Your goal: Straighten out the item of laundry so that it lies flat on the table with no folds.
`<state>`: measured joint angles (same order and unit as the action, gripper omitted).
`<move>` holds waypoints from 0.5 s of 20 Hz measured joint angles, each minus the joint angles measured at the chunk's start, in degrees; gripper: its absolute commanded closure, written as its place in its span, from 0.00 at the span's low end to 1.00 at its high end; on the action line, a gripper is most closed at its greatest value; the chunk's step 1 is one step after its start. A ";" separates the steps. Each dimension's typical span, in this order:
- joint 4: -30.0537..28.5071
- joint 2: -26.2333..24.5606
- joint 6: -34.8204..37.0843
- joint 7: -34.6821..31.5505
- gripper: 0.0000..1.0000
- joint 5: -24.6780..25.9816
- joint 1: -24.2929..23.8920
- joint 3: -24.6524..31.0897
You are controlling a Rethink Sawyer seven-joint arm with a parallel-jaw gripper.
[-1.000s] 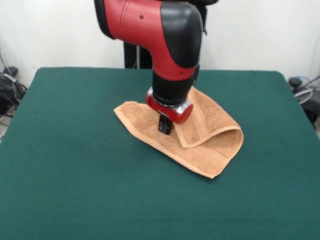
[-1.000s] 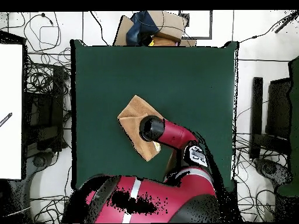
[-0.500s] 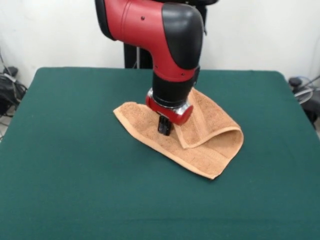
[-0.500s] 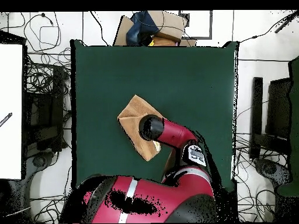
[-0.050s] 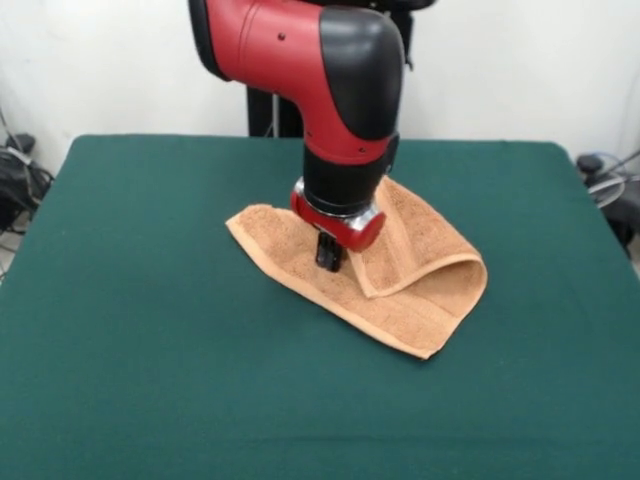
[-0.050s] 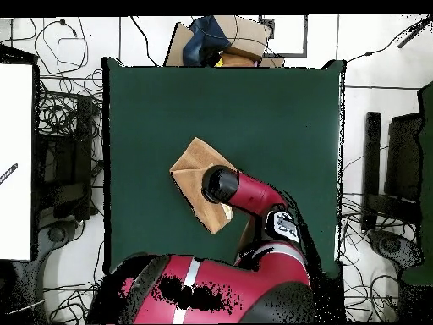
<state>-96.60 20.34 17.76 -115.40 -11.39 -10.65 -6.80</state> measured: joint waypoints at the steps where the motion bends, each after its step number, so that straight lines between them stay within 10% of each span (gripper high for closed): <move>1: -0.09 -0.01 0.00 0.00 1.00 -0.60 0.00 0.00; 10: -0.13 -0.16 0.27 0.00 1.00 -7.57 1.88 0.04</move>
<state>-96.74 20.19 18.04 -115.40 -18.95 -8.76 -6.76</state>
